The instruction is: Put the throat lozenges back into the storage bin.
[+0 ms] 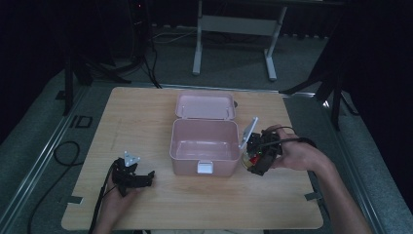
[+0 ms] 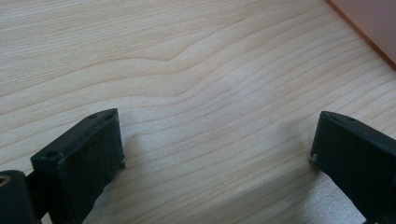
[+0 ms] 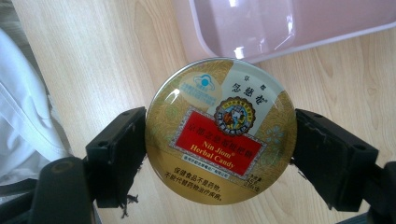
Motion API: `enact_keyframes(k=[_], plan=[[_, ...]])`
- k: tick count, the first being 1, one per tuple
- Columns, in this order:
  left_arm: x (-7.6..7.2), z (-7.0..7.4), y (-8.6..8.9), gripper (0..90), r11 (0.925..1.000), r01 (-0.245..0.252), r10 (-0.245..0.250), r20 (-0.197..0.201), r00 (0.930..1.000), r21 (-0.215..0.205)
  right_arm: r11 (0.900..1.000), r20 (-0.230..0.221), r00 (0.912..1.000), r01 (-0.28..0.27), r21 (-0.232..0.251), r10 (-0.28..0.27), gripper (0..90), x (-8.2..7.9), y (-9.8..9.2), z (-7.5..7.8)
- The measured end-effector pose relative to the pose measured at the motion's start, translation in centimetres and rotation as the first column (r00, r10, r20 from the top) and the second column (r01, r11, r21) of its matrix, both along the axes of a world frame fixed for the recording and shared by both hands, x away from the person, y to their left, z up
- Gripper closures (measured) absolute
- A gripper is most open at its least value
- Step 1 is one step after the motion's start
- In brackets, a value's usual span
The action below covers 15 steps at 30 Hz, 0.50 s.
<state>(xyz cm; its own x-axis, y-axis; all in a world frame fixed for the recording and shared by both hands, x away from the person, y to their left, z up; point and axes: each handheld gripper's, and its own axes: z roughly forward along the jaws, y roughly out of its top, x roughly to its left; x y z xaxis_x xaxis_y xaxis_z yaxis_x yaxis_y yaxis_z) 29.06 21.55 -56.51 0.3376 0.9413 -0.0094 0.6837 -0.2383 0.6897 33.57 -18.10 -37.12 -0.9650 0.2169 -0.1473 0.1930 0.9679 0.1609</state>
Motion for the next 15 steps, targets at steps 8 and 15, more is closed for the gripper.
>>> enact_keyframes(k=[8,15], plan=[[0.0,0.0,0.0,2.5,1.0,-0.001,0.001,0.0,1.0,0.0,1.0,0.005,1.0,-0.003,0.002,0.003,20.2,0.4,0.5,0.5],[0.0,0.0,0.0,2.5,1.0,-0.001,0.001,0.0,1.0,0.0,1.0,0.004,0.9999,-0.01,0.005,0.01,20.2,0.6,1.1,0.5]])
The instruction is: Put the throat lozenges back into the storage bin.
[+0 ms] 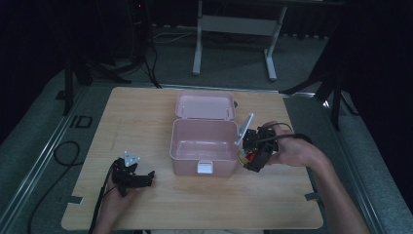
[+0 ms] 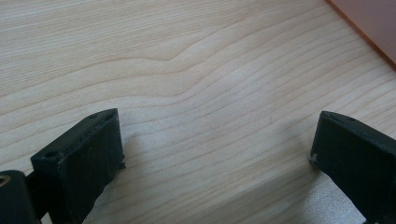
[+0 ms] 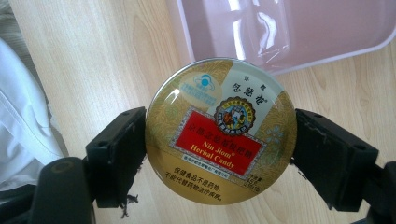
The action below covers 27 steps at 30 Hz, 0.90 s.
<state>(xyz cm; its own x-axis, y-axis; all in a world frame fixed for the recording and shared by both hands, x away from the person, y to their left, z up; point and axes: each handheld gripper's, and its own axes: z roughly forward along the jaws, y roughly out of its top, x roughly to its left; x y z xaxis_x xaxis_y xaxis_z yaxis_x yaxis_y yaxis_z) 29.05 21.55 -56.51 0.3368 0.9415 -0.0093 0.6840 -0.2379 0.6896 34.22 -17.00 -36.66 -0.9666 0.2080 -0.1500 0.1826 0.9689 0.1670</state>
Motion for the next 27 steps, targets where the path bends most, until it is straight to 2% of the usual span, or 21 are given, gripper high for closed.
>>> enact_keyframes(k=[20,27], plan=[[0.0,0.0,0.0,2.6,1.0,0.0,0.0,0.0,1.0,0.0,1.0,-0.014,0.9999,-0.008,0.014,0.008,20.2,1.5,1.8,0.3],[0.0,0.0,0.0,2.5,1.0,0.0,0.0,0.0,1.0,0.0,1.0,-0.016,0.9998,-0.007,0.0,0.007,20.2,2.0,2.3,0.0]])
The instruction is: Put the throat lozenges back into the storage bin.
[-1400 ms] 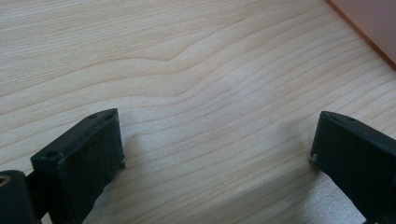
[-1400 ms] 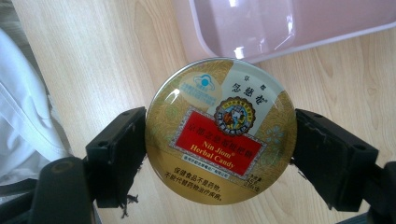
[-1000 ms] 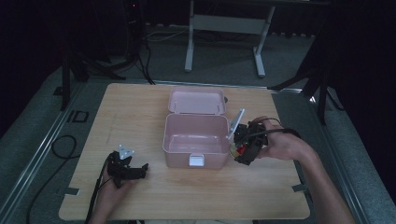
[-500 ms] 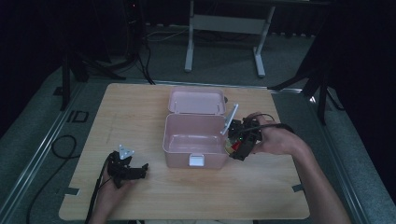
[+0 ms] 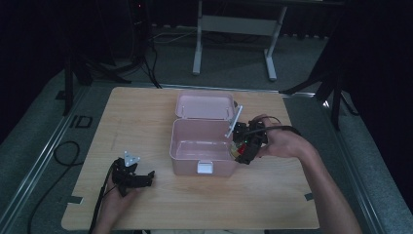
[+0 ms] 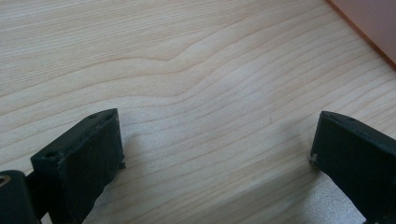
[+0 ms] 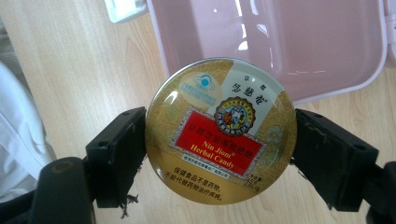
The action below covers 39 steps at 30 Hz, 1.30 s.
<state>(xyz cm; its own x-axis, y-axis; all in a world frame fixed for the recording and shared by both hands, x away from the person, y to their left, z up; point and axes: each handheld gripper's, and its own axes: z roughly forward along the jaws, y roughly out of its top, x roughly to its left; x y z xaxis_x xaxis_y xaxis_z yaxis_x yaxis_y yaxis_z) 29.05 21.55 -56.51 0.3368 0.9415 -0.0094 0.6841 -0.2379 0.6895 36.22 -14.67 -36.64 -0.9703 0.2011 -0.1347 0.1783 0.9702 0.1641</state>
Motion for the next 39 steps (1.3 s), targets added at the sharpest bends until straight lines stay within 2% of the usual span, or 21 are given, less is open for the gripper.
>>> enact_keyframes(k=[25,39], plan=[[0.0,0.0,0.0,2.5,1.0,0.0,0.0,0.0,1.0,0.0,1.0,-0.014,0.9998,-0.013,-0.027,0.013,20.2,1.4,3.3,-0.9],[0.0,0.0,0.0,2.5,1.0,0.0,0.0,0.0,1.0,0.0,0.999,-0.027,0.9996,-0.002,-0.038,0.001,20.2,2.4,4.1,-1.7]])
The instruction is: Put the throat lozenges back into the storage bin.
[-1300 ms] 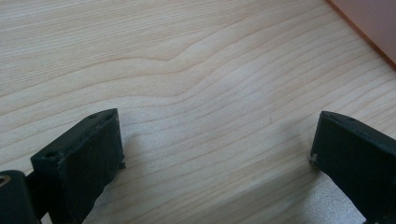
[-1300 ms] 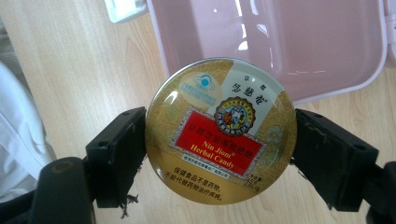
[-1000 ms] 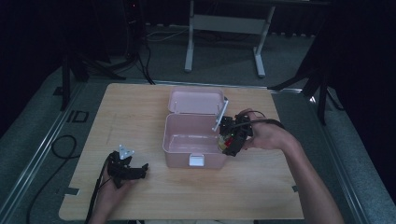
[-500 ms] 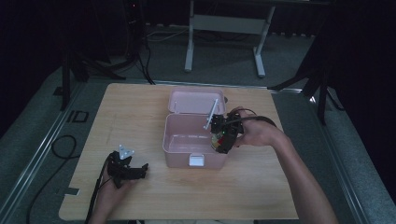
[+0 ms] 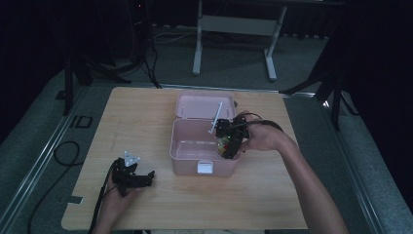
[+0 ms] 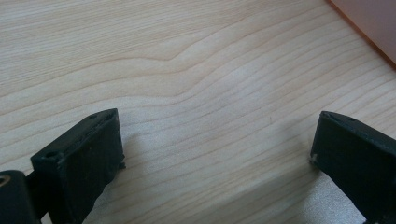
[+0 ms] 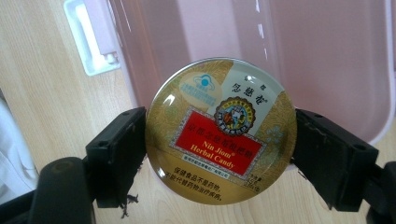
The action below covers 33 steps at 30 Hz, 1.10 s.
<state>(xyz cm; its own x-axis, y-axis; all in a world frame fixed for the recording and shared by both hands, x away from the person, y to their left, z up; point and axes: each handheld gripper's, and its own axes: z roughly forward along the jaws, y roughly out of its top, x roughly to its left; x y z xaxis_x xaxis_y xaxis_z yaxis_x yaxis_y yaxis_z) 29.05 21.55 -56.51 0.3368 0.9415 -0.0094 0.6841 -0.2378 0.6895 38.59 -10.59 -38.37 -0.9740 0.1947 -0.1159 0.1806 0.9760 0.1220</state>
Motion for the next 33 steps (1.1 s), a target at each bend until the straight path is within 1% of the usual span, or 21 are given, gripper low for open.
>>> enact_keyframes(k=[5,11,15,17,19,22,29,30,33], plan=[[0.0,0.0,0.0,2.5,1.0,0.0,0.0,0.0,1.0,0.0,1.0,-0.005,1.0,0.002,-0.008,-0.002,20.2,0.1,0.2,-0.2],[0.0,0.0,0.0,2.5,1.0,0.0,0.0,0.0,1.0,0.0,1.0,-0.006,1.0,0.007,-0.002,-0.007,20.1,0.2,0.1,-0.2],[0.0,0.0,0.0,2.5,1.0,0.0,0.0,0.0,1.0,0.0,1.0,-0.011,0.9999,0.012,0.011,-0.012,18.0,0.1,0.2,-0.1],[0.0,0.0,0.0,2.6,1.0,0.0,0.0,0.0,1.0,-0.001,1.0,-0.013,0.9999,0.006,0.016,-0.006,18.0,0.1,0.1,0.1],[0.0,0.0,0.0,2.5,1.0,0.0,0.0,0.0,1.0,0.0,1.0,-0.003,0.9999,0.01,0.013,-0.01,18.1,0.1,0.0,0.1],[0.0,0.0,0.0,2.5,1.0,0.001,-0.001,0.0,1.0,0.0,0.999,0.016,0.9997,0.016,0.029,-0.016,18.2,0.0,-0.4,0.5],[0.0,0.0,0.0,2.5,1.0,0.001,-0.001,0.0,1.0,0.0,0.998,0.058,0.9976,0.034,0.045,-0.037,18.2,-0.6,-1.7,1.6],[0.0,0.0,0.0,2.5,1.0,0.001,-0.001,0.0,1.0,0.0,0.998,0.058,0.9976,0.034,0.045,-0.037,18.2,-0.6,-1.7,1.6],[0.0,0.0,0.0,2.5,1.0,0.001,-0.001,0.0,1.0,-0.001,0.997,0.066,0.9967,0.043,0.063,-0.047,18.4,-0.9,-2.5,2.1]])
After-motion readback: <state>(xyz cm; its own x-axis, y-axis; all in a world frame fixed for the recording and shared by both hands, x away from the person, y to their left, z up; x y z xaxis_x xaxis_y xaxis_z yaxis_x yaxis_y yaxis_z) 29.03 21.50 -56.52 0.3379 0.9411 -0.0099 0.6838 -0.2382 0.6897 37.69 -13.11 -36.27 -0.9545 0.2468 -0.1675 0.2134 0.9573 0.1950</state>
